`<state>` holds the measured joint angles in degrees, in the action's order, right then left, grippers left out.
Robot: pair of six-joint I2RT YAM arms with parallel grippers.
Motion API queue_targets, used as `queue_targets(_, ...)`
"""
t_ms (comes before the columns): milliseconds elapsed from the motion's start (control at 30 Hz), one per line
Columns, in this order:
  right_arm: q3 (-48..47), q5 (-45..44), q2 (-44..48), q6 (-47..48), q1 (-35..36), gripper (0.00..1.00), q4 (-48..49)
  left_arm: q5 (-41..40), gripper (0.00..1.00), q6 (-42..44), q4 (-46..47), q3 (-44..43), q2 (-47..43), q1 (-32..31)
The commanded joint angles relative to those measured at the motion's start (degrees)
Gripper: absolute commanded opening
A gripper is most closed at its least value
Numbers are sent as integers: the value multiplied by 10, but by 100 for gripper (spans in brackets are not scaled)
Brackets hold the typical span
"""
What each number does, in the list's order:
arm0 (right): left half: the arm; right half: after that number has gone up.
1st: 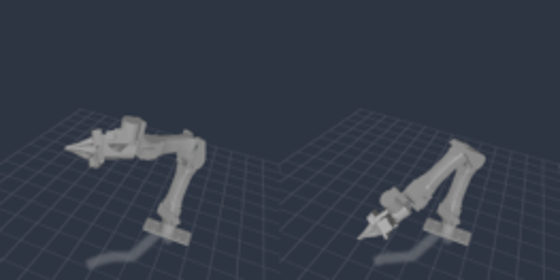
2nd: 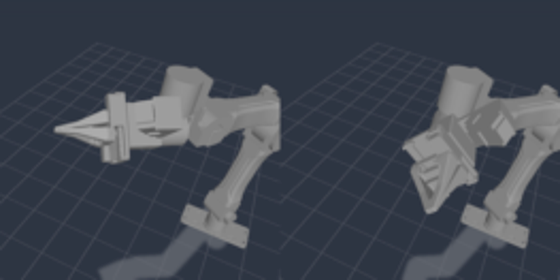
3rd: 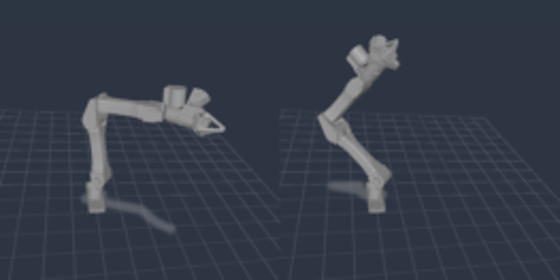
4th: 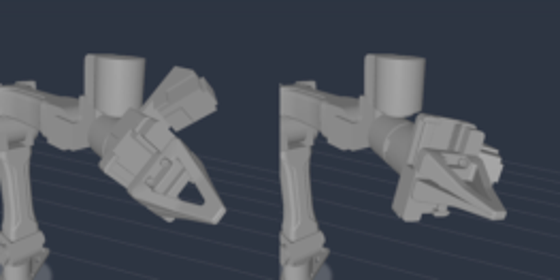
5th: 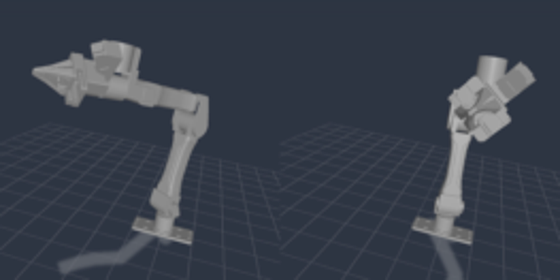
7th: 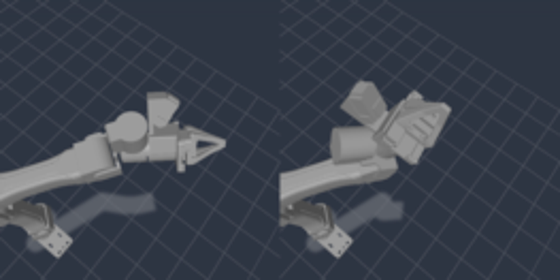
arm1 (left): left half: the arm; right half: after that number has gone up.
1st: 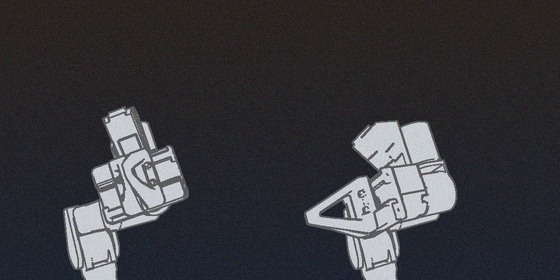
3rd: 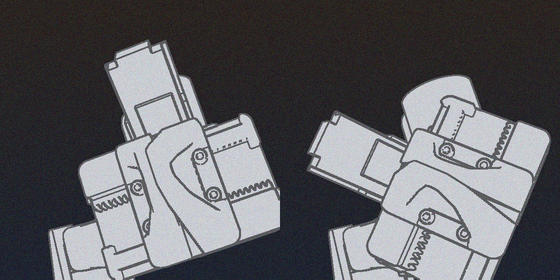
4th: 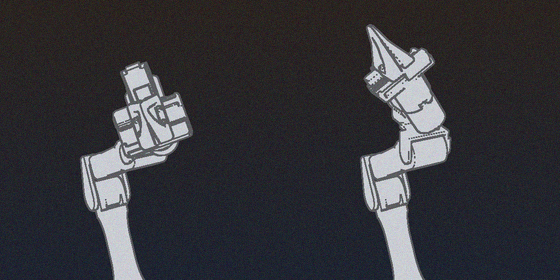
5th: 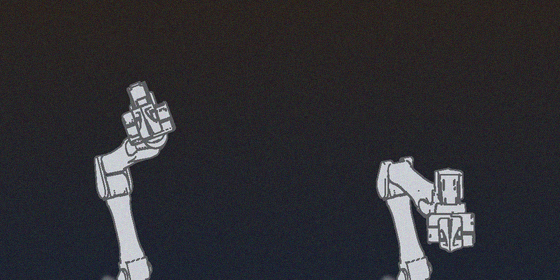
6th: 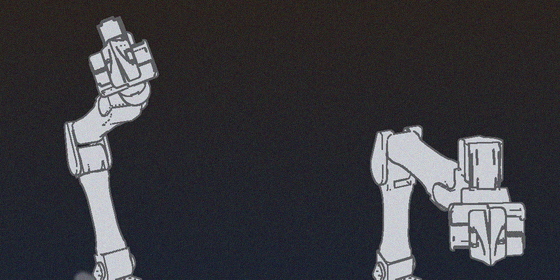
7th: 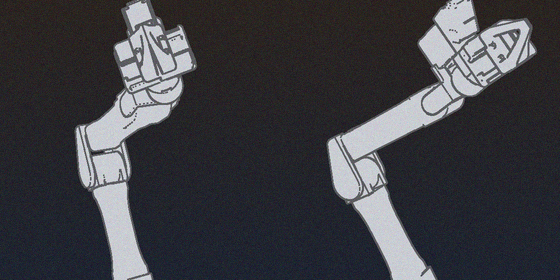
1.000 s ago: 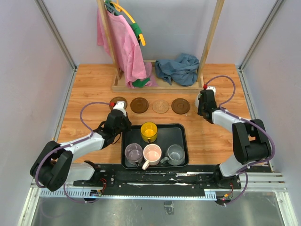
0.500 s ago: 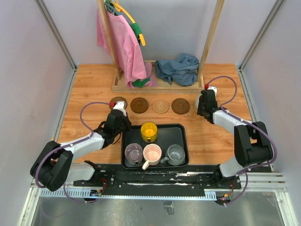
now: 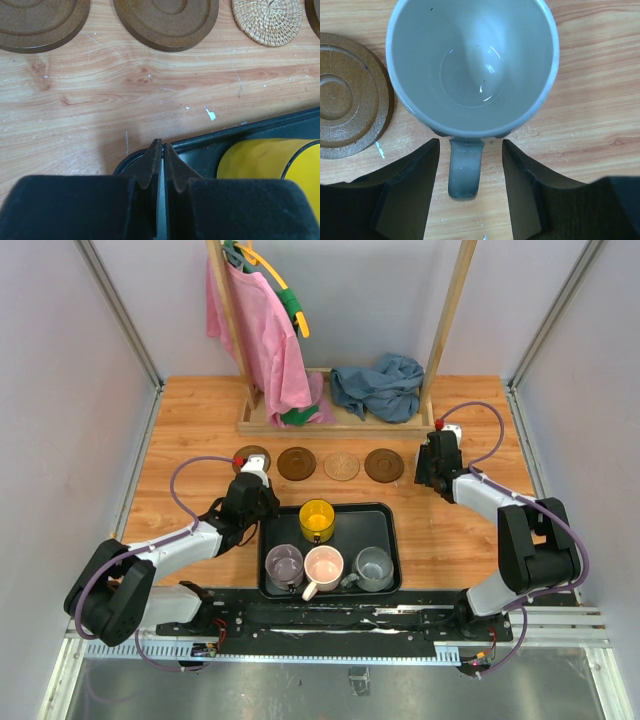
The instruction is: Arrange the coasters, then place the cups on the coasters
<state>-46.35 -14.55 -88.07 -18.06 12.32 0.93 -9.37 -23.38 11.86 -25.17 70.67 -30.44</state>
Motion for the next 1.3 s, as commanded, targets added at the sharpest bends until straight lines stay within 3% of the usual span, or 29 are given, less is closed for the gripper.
queue_targets(0, -5, -10, 0, -8, -9, 54, -18, -4, 9, 3, 4, -10, -6, -5)
queue_targets(1267, 37, -57, 68, -34, -9, 53, -64, -1, 9, -4, 10, -2, -4, -4)
